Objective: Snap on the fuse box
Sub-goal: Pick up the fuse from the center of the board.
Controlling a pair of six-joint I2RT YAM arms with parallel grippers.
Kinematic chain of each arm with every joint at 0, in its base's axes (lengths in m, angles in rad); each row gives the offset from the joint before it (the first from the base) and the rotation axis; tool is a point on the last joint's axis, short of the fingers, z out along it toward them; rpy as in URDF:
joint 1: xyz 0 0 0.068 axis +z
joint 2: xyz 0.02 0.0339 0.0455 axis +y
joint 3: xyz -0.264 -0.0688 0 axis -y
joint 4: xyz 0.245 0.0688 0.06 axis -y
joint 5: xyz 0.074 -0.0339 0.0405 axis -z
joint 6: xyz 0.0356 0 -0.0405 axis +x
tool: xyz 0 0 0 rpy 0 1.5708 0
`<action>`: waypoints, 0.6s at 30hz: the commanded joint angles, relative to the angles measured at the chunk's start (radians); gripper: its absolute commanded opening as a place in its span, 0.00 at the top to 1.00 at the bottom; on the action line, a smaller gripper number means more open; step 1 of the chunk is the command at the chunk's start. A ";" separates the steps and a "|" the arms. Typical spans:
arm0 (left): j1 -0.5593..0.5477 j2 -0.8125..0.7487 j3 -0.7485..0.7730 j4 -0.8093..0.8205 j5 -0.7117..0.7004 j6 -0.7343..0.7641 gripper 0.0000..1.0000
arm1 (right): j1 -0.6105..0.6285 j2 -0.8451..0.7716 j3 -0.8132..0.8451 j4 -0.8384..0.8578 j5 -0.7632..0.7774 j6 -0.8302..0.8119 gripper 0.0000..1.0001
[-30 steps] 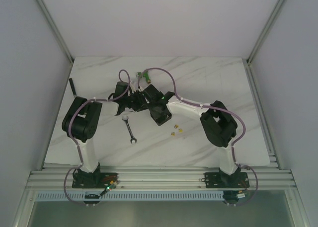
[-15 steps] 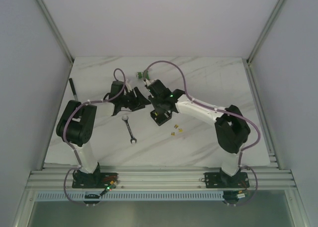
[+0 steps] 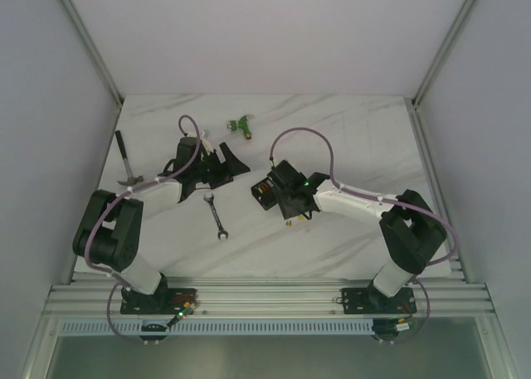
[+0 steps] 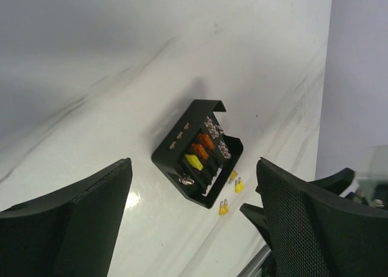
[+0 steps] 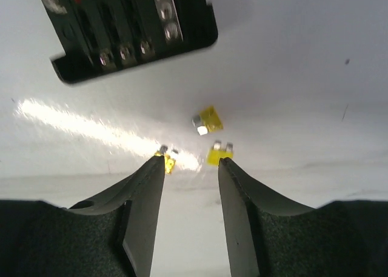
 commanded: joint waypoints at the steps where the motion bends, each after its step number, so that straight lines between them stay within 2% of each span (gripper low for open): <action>1: -0.032 -0.077 -0.044 -0.071 -0.055 0.012 0.06 | 0.019 -0.075 -0.079 0.017 0.033 0.097 0.51; 3: -0.049 -0.099 -0.066 -0.084 -0.072 0.013 0.00 | 0.019 -0.084 -0.109 0.025 0.062 0.121 0.50; 11: -0.111 -0.133 -0.160 -0.098 -0.117 0.004 0.00 | 0.012 -0.065 -0.159 0.062 0.128 0.158 0.49; 18: -0.129 -0.141 -0.156 -0.100 -0.120 0.005 0.00 | -0.009 -0.034 -0.180 0.117 0.084 0.156 0.53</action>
